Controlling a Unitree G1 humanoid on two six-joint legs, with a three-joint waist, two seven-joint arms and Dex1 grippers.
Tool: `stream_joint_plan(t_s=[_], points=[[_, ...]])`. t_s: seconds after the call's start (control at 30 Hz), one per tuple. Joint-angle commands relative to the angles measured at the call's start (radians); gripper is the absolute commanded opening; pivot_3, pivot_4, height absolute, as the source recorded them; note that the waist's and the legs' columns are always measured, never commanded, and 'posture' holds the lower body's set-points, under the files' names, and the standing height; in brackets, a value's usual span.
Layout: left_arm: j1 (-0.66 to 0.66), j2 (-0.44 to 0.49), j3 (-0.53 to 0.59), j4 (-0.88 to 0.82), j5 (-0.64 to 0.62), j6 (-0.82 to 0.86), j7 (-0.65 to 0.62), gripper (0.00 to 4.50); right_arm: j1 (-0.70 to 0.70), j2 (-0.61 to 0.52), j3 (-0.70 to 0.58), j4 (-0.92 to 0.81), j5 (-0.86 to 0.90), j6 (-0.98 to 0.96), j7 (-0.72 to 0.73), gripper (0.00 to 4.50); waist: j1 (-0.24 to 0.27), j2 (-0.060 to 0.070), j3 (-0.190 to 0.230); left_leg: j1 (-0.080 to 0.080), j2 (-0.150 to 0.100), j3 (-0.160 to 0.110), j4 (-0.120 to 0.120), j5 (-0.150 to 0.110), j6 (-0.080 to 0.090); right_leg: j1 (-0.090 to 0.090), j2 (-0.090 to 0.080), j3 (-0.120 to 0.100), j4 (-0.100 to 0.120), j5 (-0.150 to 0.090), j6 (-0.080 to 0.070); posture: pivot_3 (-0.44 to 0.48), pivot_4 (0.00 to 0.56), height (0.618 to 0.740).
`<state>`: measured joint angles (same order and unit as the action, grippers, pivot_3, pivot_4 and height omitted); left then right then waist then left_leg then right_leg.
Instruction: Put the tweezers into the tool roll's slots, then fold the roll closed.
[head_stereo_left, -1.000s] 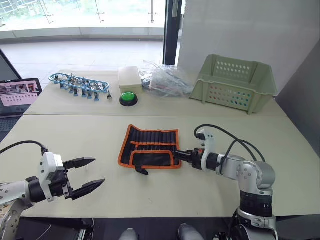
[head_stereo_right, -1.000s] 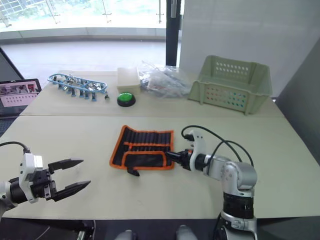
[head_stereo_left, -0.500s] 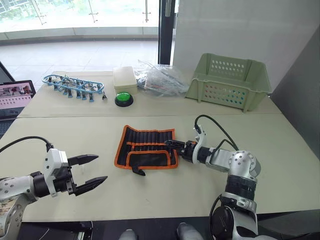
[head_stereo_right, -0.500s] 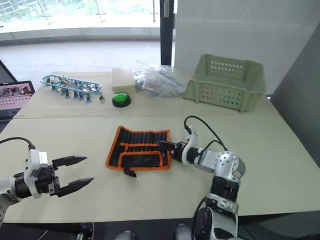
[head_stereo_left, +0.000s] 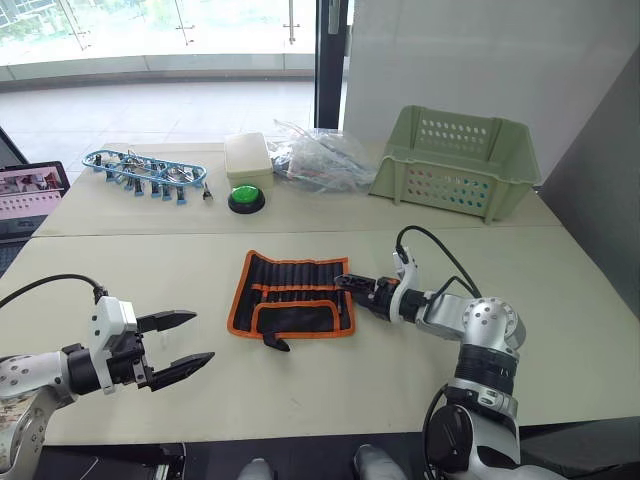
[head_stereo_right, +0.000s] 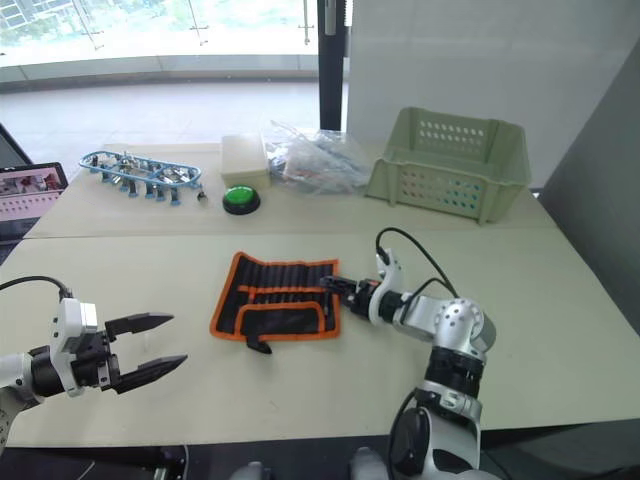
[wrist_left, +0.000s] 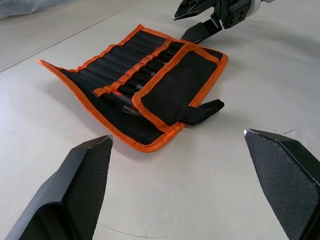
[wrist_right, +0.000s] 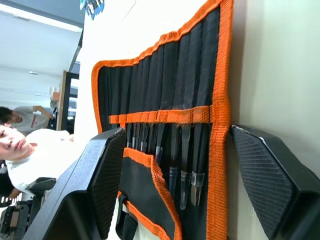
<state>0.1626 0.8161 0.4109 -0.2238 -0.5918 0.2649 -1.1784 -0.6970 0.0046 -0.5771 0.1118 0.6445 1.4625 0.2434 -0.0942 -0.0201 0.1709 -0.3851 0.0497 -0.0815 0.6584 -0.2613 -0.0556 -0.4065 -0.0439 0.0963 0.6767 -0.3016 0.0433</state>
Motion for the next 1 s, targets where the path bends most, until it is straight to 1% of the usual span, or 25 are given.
stream_joint_plan(t_s=[0.03,0.3,0.53,0.67,0.8,0.9,1.0], points=[[0.002,0.002,0.010,-0.033,-0.014,0.005,0.010,4.50,0.007,-0.005,0.012,-0.007,0.024,-0.019,0.002,2.76,0.000,0.000,0.000,0.000,0.000,0.000,0.000,0.000,0.000,0.000,0.000,0.000,0.000,0.000,0.000,0.000,0.150,0.713],[0.005,0.014,0.015,-0.031,-0.012,0.005,0.006,4.50,0.026,-0.008,0.025,-0.006,0.029,-0.035,-0.001,0.04,-0.001,0.000,0.000,0.000,0.000,0.000,0.000,0.000,0.000,0.000,0.000,0.000,0.000,0.000,0.000,0.000,0.150,0.713],[0.002,0.016,0.014,-0.028,-0.010,0.003,0.004,4.50,0.029,-0.011,0.032,-0.007,0.043,-0.043,-0.009,0.01,-0.001,0.001,0.000,0.000,0.000,0.000,0.000,0.000,0.000,0.001,0.000,0.000,0.000,0.000,0.000,0.000,0.150,0.713],[0.001,0.014,0.009,-0.023,-0.008,0.001,0.001,4.50,0.000,-0.015,-0.017,-0.039,0.085,-0.009,-0.023,0.01,-0.001,0.001,0.001,0.000,0.000,0.000,0.000,0.000,0.000,0.000,0.000,0.000,0.000,0.000,0.000,0.000,0.150,0.713],[-0.003,0.012,0.001,-0.015,-0.003,-0.005,-0.002,4.50,-0.045,-0.006,-0.064,-0.089,0.129,0.074,-0.053,0.01,-0.001,0.004,0.002,-0.001,0.000,0.000,0.000,0.000,0.000,0.000,0.000,0.000,-0.001,0.000,0.000,0.000,0.150,0.713],[-0.008,0.011,-0.002,-0.006,-0.001,-0.009,-0.005,4.50,-0.058,0.025,-0.076,-0.146,0.143,0.138,-0.079,0.01,-0.001,0.005,0.003,-0.001,0.000,0.000,0.000,0.000,0.000,-0.001,0.000,0.000,0.000,0.000,0.000,0.000,0.150,0.713],[-0.015,0.010,-0.008,0.002,0.003,-0.013,-0.009,4.50,-0.067,0.093,-0.069,-0.188,0.137,0.152,-0.127,0.01,-0.003,0.005,0.003,-0.002,0.000,0.000,0.000,0.000,0.000,-0.002,0.000,0.000,0.000,0.000,0.000,0.000,0.150,0.713]])
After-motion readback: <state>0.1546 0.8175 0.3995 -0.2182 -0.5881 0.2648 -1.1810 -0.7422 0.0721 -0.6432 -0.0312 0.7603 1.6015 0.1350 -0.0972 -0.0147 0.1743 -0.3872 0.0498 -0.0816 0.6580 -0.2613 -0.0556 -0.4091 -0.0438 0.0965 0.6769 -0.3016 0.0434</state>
